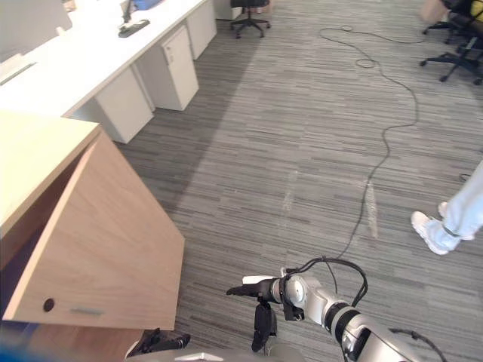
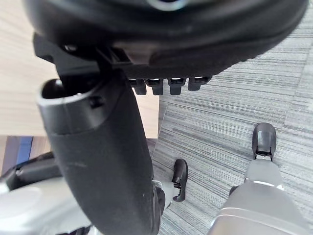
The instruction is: Walk over to the cabinet, pick up the folder, carry it to the office cabinet, place the folder inside the office cabinet, then close the office cabinet door
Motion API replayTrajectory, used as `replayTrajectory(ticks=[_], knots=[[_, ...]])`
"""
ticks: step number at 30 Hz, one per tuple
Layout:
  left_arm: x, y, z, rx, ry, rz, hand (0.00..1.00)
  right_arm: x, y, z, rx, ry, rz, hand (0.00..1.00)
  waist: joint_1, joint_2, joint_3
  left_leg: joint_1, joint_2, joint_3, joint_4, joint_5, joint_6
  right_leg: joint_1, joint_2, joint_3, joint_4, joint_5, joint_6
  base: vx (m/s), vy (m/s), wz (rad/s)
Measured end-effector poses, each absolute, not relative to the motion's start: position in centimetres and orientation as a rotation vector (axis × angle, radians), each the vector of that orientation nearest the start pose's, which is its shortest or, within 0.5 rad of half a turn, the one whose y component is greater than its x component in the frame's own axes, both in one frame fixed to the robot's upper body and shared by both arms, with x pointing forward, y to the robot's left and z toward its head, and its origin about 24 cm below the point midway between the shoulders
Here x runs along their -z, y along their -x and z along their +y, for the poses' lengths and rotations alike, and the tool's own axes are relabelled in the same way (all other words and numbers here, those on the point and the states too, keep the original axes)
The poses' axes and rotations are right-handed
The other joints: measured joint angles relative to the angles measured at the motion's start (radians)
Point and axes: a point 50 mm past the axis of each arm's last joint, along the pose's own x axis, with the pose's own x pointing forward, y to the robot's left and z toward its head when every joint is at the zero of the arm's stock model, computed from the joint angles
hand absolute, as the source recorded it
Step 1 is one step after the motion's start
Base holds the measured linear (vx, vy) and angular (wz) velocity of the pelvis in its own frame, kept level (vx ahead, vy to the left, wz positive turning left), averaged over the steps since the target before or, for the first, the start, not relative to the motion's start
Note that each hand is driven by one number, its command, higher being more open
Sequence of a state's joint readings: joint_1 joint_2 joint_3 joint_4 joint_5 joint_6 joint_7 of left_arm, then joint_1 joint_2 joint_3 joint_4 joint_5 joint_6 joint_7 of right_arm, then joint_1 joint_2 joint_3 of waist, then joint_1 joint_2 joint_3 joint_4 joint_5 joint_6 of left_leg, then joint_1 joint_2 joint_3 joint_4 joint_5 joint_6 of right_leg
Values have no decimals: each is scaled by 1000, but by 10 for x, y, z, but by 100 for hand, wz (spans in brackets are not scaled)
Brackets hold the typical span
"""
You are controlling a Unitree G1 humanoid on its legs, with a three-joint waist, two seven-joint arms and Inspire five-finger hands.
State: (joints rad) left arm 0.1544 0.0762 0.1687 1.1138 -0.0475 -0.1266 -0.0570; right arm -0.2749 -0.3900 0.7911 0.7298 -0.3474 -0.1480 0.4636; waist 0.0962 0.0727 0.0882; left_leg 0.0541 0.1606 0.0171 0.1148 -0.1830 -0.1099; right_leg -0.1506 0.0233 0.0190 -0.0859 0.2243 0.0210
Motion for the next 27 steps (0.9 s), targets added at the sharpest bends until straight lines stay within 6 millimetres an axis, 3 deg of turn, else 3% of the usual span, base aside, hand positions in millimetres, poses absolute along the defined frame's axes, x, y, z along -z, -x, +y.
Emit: replayTrajectory(ticks=[2,4,5,6,7,9,10,11,12,13,14,15,16,17,18,19,22,24,26,27], knots=[[166,-63,194,-169,81,1100,100,98,-204,-136,-1048,859,637,100,-4,19,0,-17,-16,-99,20,-7,12,40,-32,-90,3,-29,7,9,47,145],[164,-56,196,-130,87,1079,100,103,-200,-145,-895,730,679,100,-6,37,1,-36,-59,-215,47,-1,43,29,-90,-181,123,-109,34,-14,113,160],[163,-57,193,-126,121,1069,100,105,-199,-150,-828,692,697,100,-12,31,3,-30,-98,-262,57,-1,47,-1,-141,-213,252,-186,48,-35,182,160],[162,-65,194,-91,119,1057,100,105,-200,-151,-758,662,694,100,-12,15,9,-32,-161,-336,75,-1,51,-27,-227,-258,419,-274,50,-58,169,206],[162,-67,201,-78,42,1083,100,104,-202,-146,-706,621,673,100,-5,1,11,-38,-216,-409,111,2,76,-57,-306,-261,586,-317,17,-37,73,190],[161,-79,199,-34,-20,1073,100,102,-205,-132,-661,575,638,100,-17,-12,1,-45,-265,-513,154,-7,93,-84,-338,-164,733,-301,-11,35,-8,189],[158,-93,198,0,-99,1072,100,97,-206,-124,-631,529,597,100,-17,-17,-7,-69,-286,-598,176,-6,95,-98,-324,-83,778,-322,-35,98,-53,202],[156,-101,198,3,-122,1057,100,93,-207,-118,-612,493,570,100,-14,-26,-10,-77,-295,-641,185,-6,94,-100,-303,-28,786,-350,-38,143,-125,211],[152,-112,197,-8,-133,1017,100,89,-209,-107,-582,434,539,100,-14,-40,-19,-104,-306,-725,195,3,74,-86,-232,90,754,-408,-34,155,-209,232],[148,-125,190,-1,-116,978,100,88,-211,-108,-533,395,539,100,-28,-42,-21,-121,-321,-833,205,9,55,-41,-178,197,668,-454,-13,145,-245,241],[147,-130,184,11,-109,962,100,89,-210,-113,-504,382,547,100,-30,-46,-23,-129,-332,-875,206,11,47,-23,-164,234,625,-465,6,98,-393,239],[146,-134,175,24,-79,946,100,96,-207,-124,-441,366,597,100,-20,-57,-33,-139,-351,-941,210,8,28,14,-157,270,570,-500,61,51,-357,190],[147,-132,164,26,-34,949,100,109,-199,-133,-374,342,687,100,2,-51,-40,-146,-357,-988,210,6,17,58,-166,249,512,-535,106,8,-411,157],[148,-131,160,25,-11,954,100,115,-195,-140,-343,337,732,100,8,-44,-43,-156,-354,-1000,209,5,9,68,-167,215,488,-545,111,-67,-288,143],[149,-130,152,27,31,960,100,127,-183,-153,-287,330,824,100,0,-18,-59,-179,-329,-1001,208,6,-1,77,-160,140,469,-543,98,-91,-316,148],[149,-130,149,-1,75,956,100,140,-163,-161,-251,326,927,100,-1,-14,-61,-195,-305,-968,207,1,-11,90,-147,78,468,-551,82,-62,-241,146],[148,-131,156,-93,126,949,100,156,-133,-161,-243,293,1075,100,10,-20,-61,-224,-264,-965,193,11,-49,95,-100,14,465,-559,59,20,-178,76],[148,-128,160,-154,161,946,100,163,-114,-161,-229,261,1135,100,5,-38,-63,-264,-251,-945,188,35,-63,103,-86,-55,448,-556,46,31,-152,100],[145,-134,161,-198,195,916,100,164,-111,-164,-179,219,1143,100,3,-56,-46,-312,-253,-752,222,83,-34,138,-94,-147,428,-552,38,29,-87,125],[143,-137,162,-212,200,901,100,164,-108,-167,-145,198,1148,100,3,-66,-35,-328,-244,-611,232,108,-2,168,-99,-188,418,-550,34,74,-37,140]])
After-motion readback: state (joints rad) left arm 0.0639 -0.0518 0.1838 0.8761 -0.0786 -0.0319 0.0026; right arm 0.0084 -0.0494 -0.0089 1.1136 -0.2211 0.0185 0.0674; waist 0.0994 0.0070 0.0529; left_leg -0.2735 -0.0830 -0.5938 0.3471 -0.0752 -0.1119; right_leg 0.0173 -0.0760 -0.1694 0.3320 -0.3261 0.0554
